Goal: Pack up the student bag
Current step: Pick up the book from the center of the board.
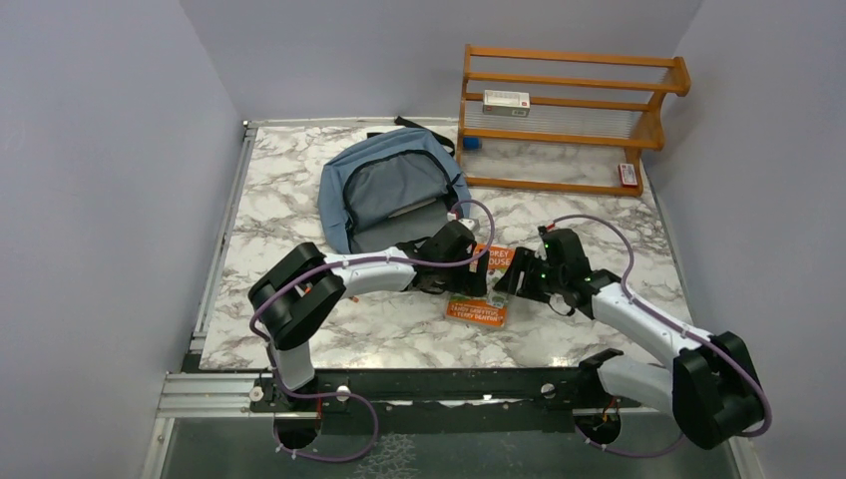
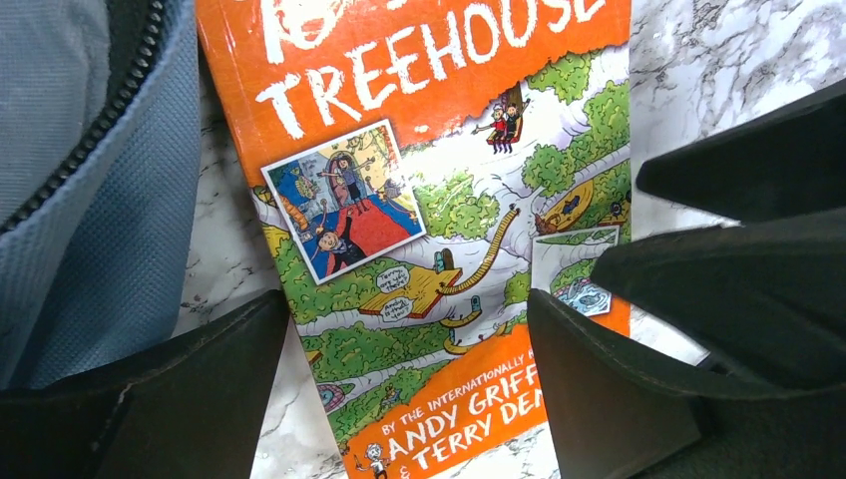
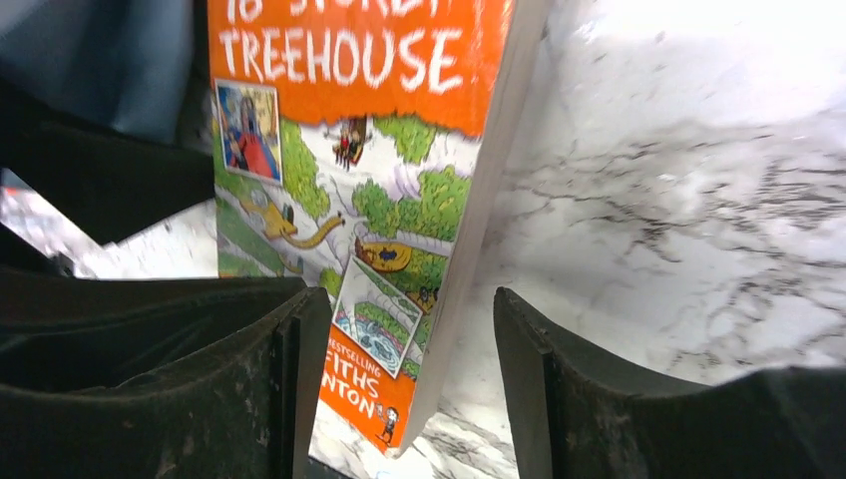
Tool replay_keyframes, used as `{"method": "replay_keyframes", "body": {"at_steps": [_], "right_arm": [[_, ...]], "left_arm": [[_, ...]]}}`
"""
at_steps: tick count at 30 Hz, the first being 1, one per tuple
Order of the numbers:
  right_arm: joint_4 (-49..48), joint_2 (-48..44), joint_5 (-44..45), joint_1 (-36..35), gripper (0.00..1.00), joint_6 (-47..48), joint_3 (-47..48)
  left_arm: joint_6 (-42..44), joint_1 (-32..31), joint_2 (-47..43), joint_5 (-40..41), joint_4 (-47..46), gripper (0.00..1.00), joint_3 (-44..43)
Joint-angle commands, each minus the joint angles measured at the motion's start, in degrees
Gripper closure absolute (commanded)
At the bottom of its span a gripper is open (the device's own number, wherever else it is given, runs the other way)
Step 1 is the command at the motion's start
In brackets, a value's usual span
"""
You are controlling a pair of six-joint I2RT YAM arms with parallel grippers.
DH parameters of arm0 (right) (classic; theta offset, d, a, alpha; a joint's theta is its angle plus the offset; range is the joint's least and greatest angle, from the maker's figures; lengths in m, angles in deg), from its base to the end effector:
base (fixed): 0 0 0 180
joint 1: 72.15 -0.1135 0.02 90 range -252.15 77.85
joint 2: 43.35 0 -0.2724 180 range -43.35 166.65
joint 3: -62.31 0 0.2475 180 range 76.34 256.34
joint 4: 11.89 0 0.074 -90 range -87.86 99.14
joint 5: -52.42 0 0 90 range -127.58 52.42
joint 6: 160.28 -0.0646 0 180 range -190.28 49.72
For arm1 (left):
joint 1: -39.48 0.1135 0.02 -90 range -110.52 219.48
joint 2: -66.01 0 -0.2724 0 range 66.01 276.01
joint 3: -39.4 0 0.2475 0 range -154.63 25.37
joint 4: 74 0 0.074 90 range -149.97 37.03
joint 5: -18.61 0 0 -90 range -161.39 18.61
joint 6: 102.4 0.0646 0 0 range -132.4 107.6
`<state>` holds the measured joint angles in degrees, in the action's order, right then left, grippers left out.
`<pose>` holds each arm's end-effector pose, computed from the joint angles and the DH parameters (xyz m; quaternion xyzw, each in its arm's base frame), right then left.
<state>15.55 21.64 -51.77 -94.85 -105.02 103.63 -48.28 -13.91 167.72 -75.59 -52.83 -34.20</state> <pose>0.1944 0.0985 0.1546 0.0572 0.9349 0.2609 0.2337 0.2251 -0.3110 0.1587 0.1552 0.9240 -0.2687 0.2233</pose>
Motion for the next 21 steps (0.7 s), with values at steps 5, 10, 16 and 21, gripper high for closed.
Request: {"method": "replay_keyframes", "body": {"at_steps": [5, 10, 16, 21], "right_arm": [[0.93, 1.33, 6.61, -0.18, 0.33, -5.43, 1.28], [-3.22, 4.89, 3.89, -0.15, 0.35, -7.24, -0.14], [-8.41, 7.89, 1.97, -0.15, 0.47, -11.16, -4.04], [-11.04, 9.84, 4.34, -0.07, 0.81, -14.47, -7.51]], "left_arm": [[1.77, -0.08, -0.15, -1.4, -2.04, 0.13, 1.36], [1.73, 0.91, -0.87, -3.04, -3.99, 0.13, 2.87], [1.07, 3.9, -1.64, -7.26, -6.89, 0.12, 5.24], [1.34, 6.38, -2.44, -9.03, -6.91, 0.09, 6.35]]}}
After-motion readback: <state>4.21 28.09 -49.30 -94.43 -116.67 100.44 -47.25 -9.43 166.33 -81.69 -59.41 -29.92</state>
